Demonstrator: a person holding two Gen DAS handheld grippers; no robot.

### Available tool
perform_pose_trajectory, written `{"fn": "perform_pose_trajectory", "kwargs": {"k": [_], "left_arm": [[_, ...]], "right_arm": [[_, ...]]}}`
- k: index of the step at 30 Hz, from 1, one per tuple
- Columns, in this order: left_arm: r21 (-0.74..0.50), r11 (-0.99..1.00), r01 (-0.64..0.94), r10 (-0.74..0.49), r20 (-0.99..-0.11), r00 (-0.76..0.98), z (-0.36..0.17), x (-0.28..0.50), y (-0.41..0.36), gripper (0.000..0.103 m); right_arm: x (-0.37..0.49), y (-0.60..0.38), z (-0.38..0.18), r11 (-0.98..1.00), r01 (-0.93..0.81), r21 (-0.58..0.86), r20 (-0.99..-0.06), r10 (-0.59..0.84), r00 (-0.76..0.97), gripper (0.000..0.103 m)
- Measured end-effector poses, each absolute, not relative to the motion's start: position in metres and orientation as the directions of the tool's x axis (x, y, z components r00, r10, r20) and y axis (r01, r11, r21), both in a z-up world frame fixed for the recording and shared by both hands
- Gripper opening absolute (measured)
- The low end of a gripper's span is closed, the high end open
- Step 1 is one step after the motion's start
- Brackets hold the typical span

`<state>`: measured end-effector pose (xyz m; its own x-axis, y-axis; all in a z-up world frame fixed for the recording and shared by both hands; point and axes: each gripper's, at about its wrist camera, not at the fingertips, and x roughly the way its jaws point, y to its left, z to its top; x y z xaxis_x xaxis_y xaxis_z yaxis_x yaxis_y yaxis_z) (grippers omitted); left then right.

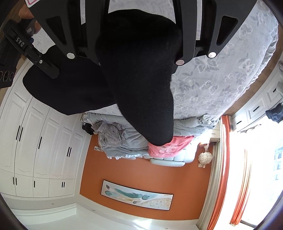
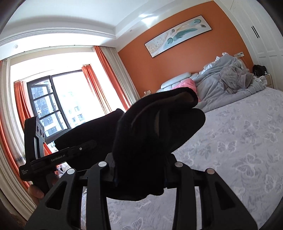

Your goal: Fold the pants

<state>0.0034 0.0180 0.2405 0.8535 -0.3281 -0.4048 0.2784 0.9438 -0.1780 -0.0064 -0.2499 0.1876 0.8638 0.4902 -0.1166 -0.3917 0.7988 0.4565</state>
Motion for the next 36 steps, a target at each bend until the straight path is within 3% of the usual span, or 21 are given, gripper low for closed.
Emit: {"fn": "perform_pose_trajectory", "kwargs": {"k": [4,8,11,12,14,16,18,21,24,26,27,28,29,31,34,35,36], "left_arm": [[-0.192,0.937,0.292,-0.345,-0.376,0.86,0.234,0.066,0.011,0.033],[-0.202,0.939,0.279,-0.338,-0.389,0.857,0.203,0.131,0.005,0.038],[-0.212,0.952,0.221,-0.296,-0.455,0.84,0.146,0.189,0.002,0.065],[-0.213,0.961,0.175,-0.259,-0.484,0.836,0.117,0.207,0.005,0.09],[-0.202,0.976,0.08,-0.182,-0.557,0.81,0.055,0.236,0.015,0.092],[-0.19,0.981,0.031,-0.153,-0.674,0.723,-0.006,0.258,0.03,0.088],[-0.263,0.965,-0.013,-0.196,-0.748,0.634,-0.047,0.271,0.05,0.085],[-0.377,0.924,-0.066,-0.27,-0.764,0.586,-0.07,0.282,0.068,0.087],[-0.479,0.876,-0.051,-0.391,-0.769,0.507,-0.086,0.297,0.059,0.089],[-0.511,0.859,-0.042,-0.441,-0.778,0.447,-0.097,0.305,0.04,0.089],[-0.512,0.859,-0.03,-0.453,-0.785,0.423,-0.105,0.308,0.033,0.088],[-0.482,0.876,-0.014,-0.428,-0.791,0.438,-0.106,0.308,0.027,0.073],[-0.475,0.88,0.02,-0.432,-0.782,0.449,-0.103,0.307,0.023,0.059],[-0.518,0.855,0.006,-0.466,-0.763,0.447,-0.088,0.303,0.03,0.032],[-0.553,0.833,0.022,-0.501,-0.736,0.456,-0.062,0.287,0.046,0.026],[-0.548,0.836,0.019,-0.496,-0.742,0.451,-0.058,0.28,0.05,0.026],[-0.529,0.848,0.016,-0.482,-0.759,0.438,-0.06,0.274,0.052,0.029]], "right_arm": [[0.072,-0.27,0.18,0.776,-0.412,0.478,-0.082,0.506,0.858,0.035],[0.144,-0.284,0.136,0.772,-0.372,0.515,-0.148,0.508,0.849,0.039],[0.199,-0.297,0.06,0.79,-0.236,0.565,-0.305,0.466,0.83,0.061],[0.211,-0.302,0.027,0.816,-0.16,0.555,-0.386,0.424,0.819,0.072],[0.227,-0.316,-0.033,0.866,-0.032,0.498,-0.537,0.337,0.773,0.075],[0.227,-0.332,-0.07,0.875,0.032,0.482,-0.6,0.303,0.74,0.075],[0.225,-0.346,-0.08,0.857,0.05,0.512,-0.594,0.312,0.741,0.075],[0.241,-0.352,-0.08,0.826,0.053,0.561,-0.59,0.354,0.726,0.094],[0.27,-0.341,-0.092,0.781,0.044,0.623,-0.594,0.435,0.677,0.094],[0.288,-0.329,-0.112,0.765,0.09,0.638,-0.644,0.465,0.607,0.094],[0.292,-0.322,-0.121,0.765,0.102,0.636,-0.659,0.468,0.589,0.071],[0.29,-0.315,-0.119,0.773,0.086,0.628,-0.653,0.465,0.598,0.047],[0.287,-0.312,-0.113,0.764,0.07,0.642,-0.635,0.478,0.607,0.04],[0.275,-0.308,-0.093,0.737,0.028,0.675,-0.59,0.517,0.62,0.035],[0.251,-0.299,-0.077,0.712,-0.036,0.701,-0.555,0.577,0.599,0.035],[0.246,-0.295,-0.078,0.735,-0.047,0.676,-0.577,0.569,0.586,0.037],[0.243,-0.289,-0.085,0.784,-0.044,0.619,-0.631,0.529,0.567,0.045]]}}
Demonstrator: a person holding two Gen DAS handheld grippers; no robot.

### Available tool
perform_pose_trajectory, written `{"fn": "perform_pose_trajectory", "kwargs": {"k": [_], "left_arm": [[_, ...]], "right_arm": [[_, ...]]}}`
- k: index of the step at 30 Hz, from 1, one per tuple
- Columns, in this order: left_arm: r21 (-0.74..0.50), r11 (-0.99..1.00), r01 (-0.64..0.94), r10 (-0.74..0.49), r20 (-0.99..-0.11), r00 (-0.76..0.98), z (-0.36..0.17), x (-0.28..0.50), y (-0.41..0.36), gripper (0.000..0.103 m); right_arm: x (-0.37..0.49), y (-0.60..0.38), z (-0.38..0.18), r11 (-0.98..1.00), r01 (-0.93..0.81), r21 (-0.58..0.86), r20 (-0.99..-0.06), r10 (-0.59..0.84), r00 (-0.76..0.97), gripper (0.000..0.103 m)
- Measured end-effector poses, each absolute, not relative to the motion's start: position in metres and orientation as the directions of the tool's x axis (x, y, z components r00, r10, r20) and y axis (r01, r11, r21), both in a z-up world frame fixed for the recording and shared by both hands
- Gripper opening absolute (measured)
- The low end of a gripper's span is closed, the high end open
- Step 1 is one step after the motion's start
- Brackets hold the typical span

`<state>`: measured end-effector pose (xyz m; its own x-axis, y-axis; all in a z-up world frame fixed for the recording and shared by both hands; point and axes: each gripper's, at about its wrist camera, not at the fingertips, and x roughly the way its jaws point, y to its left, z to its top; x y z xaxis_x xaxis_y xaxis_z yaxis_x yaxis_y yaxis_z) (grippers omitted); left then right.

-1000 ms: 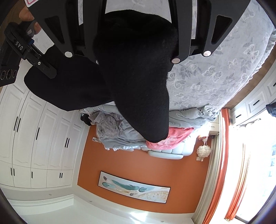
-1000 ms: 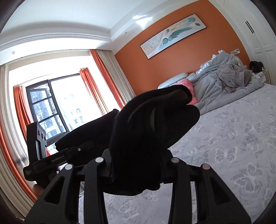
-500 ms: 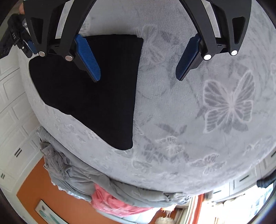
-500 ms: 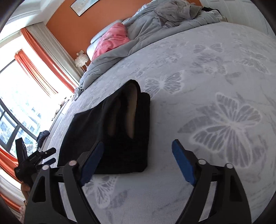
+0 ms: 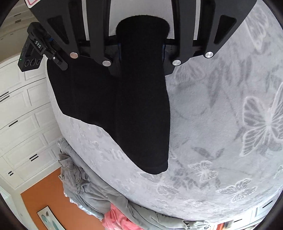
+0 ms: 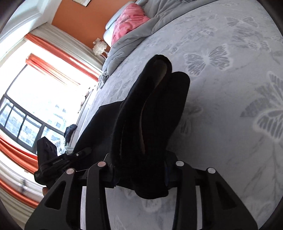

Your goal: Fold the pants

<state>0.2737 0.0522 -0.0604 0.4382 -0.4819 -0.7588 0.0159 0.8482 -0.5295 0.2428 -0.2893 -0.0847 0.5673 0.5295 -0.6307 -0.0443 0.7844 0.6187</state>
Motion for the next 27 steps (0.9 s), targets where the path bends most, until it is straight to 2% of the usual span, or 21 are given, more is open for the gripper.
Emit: {"fn": "perform_pose_trajectory", "kwargs": {"k": [1,2,3,4,5,6,7,8,11,12,14,16,17,18,19,21,23,24,27], "left_arm": [[-0.495,0.869,0.012,-0.454,-0.787,0.418,-0.068,0.271,0.051,0.039],[-0.444,0.896,0.007,-0.41,-0.82,0.398,-0.078,0.272,0.049,0.046],[-0.408,0.913,-0.006,-0.375,-0.845,0.381,-0.087,0.271,0.048,0.057],[-0.429,0.903,-0.018,-0.388,-0.834,0.393,-0.086,0.266,0.052,0.057],[-0.435,0.9,-0.028,-0.383,-0.822,0.421,-0.077,0.262,0.057,0.057],[-0.415,0.909,-0.023,-0.357,-0.808,0.468,-0.063,0.256,0.059,0.054],[-0.378,0.926,-0.001,-0.32,-0.786,0.529,-0.044,0.25,0.058,0.055],[-0.333,0.943,0.026,-0.285,-0.763,0.58,-0.028,0.246,0.054,0.057],[-0.257,0.964,0.067,-0.241,-0.743,0.624,-0.006,0.257,0.027,0.062],[-0.221,0.973,0.07,-0.216,-0.754,0.621,-0.009,0.265,0.015,0.064],[-0.085,0.994,0.067,-0.108,-0.787,0.608,-0.031,0.287,-0.01,0.064],[0.045,0.997,0.056,0.005,-0.823,0.569,-0.062,0.298,-0.021,0.067],[0.057,0.997,0.052,0.017,-0.817,0.576,-0.069,0.296,-0.022,0.067],[0.048,0.998,0.043,0.012,-0.793,0.609,-0.067,0.29,-0.02,0.067],[0.039,0.998,0.042,0.004,-0.779,0.627,-0.064,0.285,-0.017,0.067],[0.043,0.998,0.054,0.0,-0.776,0.631,-0.06,0.277,-0.015,0.067],[0.035,0.998,0.052,-0.005,-0.773,0.635,-0.057,0.27,-0.013,0.067],[0.029,0.998,0.049,-0.009,-0.774,0.633,-0.056,0.266,-0.012,0.067],[-0.003,0.999,0.04,-0.028,-0.774,0.633,-0.045,0.245,-0.006,0.067]], "right_arm": [[0.242,-0.287,-0.093,0.837,-0.016,0.547,-0.695,0.464,0.549,0.055],[0.237,-0.291,-0.1,0.874,0.033,0.485,-0.738,0.389,0.552,0.059],[0.227,-0.3,-0.098,0.855,0.049,0.517,-0.702,0.39,0.595,0.062],[0.215,-0.305,-0.087,0.843,0.065,0.534,-0.67,0.374,0.641,0.054],[0.208,-0.306,-0.074,0.859,0.066,0.508,-0.657,0.337,0.674,0.051],[0.203,-0.3,-0.054,0.893,0.031,0.449,-0.642,0.298,0.707,0.036],[0.204,-0.289,-0.038,0.928,-0.003,0.372,-0.64,0.259,0.723,0.007],[0.208,-0.275,-0.027,0.949,-0.039,0.313,-0.641,0.241,0.728,0.005],[0.241,-0.24,-0.02,0.955,-0.118,0.273,-0.657,0.275,0.702,0.005],[0.255,-0.233,-0.03,0.964,-0.11,0.244,-0.675,0.25,0.694,0.005],[0.292,-0.23,-0.074,0.989,-0.042,0.139,-0.771,0.135,0.622,0.004],[0.291,-0.246,-0.079,0.974,-0.004,0.225,-0.745,0.175,0.644,0.0],[0.286,-0.246,-0.067,0.969,0.026,0.247,-0.758,0.176,0.628,0.001],[0.276,-0.245,-0.053,0.961,0.02,0.277,-0.74,0.2,0.642,0.008],[0.263,-0.24,-0.041,0.959,-0.014,0.283,-0.712,0.219,0.667,0.008],[0.25,-0.222,-0.039,0.988,-0.048,0.148,-0.709,0.14,0.692,0.008],[0.252,-0.216,-0.072,0.998,-0.055,0.034,-0.779,0.06,0.624,0.011],[0.247,-0.218,-0.073,0.998,-0.054,0.042,-0.752,0.067,0.656,0.011],[0.22,-0.221,-0.043,0.994,-0.011,0.112,-0.748,0.092,0.657,0.013]]}}
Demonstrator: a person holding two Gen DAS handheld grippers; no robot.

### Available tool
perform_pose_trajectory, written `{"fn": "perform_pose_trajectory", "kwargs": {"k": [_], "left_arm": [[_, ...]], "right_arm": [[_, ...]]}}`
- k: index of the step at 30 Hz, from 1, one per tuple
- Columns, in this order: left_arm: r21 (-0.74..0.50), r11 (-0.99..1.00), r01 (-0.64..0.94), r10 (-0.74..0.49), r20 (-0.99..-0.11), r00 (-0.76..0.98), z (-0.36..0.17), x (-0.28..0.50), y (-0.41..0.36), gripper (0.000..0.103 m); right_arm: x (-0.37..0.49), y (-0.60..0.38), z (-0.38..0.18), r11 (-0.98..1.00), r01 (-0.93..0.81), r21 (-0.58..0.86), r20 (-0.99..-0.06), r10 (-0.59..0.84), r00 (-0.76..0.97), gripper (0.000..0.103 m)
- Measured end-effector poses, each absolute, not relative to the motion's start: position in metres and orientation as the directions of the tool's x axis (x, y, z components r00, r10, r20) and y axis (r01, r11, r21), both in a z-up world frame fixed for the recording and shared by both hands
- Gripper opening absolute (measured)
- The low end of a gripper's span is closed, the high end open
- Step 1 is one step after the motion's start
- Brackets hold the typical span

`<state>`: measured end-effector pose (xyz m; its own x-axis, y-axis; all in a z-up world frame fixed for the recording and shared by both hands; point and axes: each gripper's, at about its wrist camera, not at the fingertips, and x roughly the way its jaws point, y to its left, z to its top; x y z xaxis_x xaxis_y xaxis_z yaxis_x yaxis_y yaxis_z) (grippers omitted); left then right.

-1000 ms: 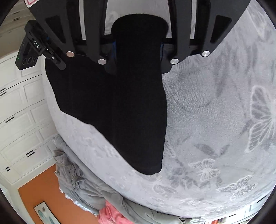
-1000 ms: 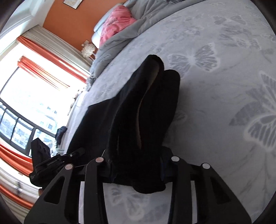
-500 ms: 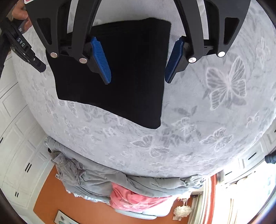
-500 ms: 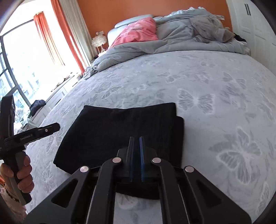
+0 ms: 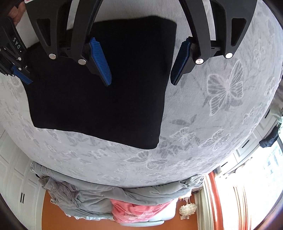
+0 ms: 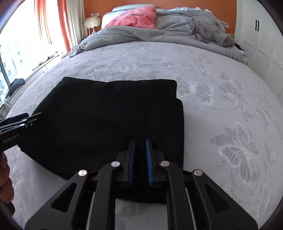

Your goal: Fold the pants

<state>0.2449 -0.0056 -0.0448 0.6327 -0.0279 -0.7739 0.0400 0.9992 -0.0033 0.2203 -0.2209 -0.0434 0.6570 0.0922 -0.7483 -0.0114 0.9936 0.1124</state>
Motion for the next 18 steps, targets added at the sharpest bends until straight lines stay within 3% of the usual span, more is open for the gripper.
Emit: {"fn": "perform_pose_trajectory", "kwargs": {"k": [3,4,6,11,18], "left_arm": [[0.008,1.0,0.029,-0.013,-0.746,0.666,-0.027,0.209,0.001,0.068],[0.002,1.0,0.028,-0.018,-0.733,0.68,-0.021,0.195,0.003,0.073],[-0.02,1.0,0.023,-0.03,-0.711,0.702,-0.009,0.166,0.009,0.079],[-0.038,0.999,0.016,-0.037,-0.689,0.724,-0.001,0.095,0.016,0.086],[-0.046,0.999,0.029,-0.052,-0.669,0.742,-0.033,0.039,0.016,0.086]], "right_arm": [[0.177,-0.225,-0.007,0.976,-0.017,0.218,-0.69,0.167,0.704,0.02],[0.161,-0.224,0.001,0.978,-0.012,0.207,-0.671,0.151,0.726,0.036],[0.125,-0.223,0.013,0.986,0.015,0.168,-0.631,0.096,0.77,0.059],[0.055,-0.224,0.006,0.988,0.089,0.126,-0.596,0.004,0.803,0.06],[0.024,-0.214,-0.047,0.988,0.103,0.117,-0.663,0.0,0.748,0.06]]}}
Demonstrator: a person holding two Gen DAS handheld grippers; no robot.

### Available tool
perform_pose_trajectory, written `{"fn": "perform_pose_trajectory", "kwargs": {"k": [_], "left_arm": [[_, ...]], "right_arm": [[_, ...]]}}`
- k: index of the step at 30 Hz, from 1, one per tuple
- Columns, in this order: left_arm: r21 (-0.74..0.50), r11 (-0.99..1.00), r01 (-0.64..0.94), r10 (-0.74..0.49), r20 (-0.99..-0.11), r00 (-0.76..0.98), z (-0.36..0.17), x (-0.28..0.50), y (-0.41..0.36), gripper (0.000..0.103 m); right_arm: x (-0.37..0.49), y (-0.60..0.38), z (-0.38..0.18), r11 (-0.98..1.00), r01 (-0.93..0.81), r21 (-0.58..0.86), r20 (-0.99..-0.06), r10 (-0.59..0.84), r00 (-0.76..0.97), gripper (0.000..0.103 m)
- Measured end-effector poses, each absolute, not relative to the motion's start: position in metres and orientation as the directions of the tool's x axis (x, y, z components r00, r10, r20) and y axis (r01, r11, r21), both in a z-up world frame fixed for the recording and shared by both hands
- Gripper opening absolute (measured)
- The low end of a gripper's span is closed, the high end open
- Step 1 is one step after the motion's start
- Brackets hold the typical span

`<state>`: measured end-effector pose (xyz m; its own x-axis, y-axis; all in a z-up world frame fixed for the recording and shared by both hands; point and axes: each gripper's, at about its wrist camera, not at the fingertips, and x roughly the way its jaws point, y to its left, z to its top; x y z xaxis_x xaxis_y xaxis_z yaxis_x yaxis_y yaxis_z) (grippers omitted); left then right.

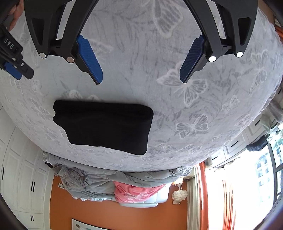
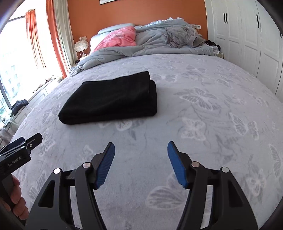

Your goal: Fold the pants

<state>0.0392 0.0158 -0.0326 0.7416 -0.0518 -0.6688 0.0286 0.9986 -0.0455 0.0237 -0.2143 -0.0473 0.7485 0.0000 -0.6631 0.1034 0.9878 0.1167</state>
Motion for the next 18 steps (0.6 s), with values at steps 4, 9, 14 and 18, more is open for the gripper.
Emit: {"fn": "perform_pose_trajectory", "kwargs": {"k": [4,9,14,18], "left_arm": [[0.007,0.999,0.044,-0.028,-0.663,0.748,-0.06,0.036,0.012,0.086],[0.047,0.999,0.007,0.024,-0.625,0.78,-0.078,0.037,0.014,0.086],[0.031,0.999,0.019,0.004,-0.629,0.777,-0.081,0.04,0.017,0.085],[0.027,0.999,0.02,0.002,-0.627,0.779,-0.082,0.039,0.017,0.084]], "right_arm": [[0.022,-0.204,-0.061,0.992,0.07,0.108,-0.665,0.02,0.747,0.067],[0.02,-0.202,-0.067,0.992,0.073,0.104,-0.647,0.011,0.763,0.071],[0.021,-0.195,-0.078,0.996,0.073,0.05,-0.652,-0.023,0.758,0.072],[0.023,-0.186,-0.085,0.999,0.048,0.008,-0.666,-0.03,0.745,0.073]]}}
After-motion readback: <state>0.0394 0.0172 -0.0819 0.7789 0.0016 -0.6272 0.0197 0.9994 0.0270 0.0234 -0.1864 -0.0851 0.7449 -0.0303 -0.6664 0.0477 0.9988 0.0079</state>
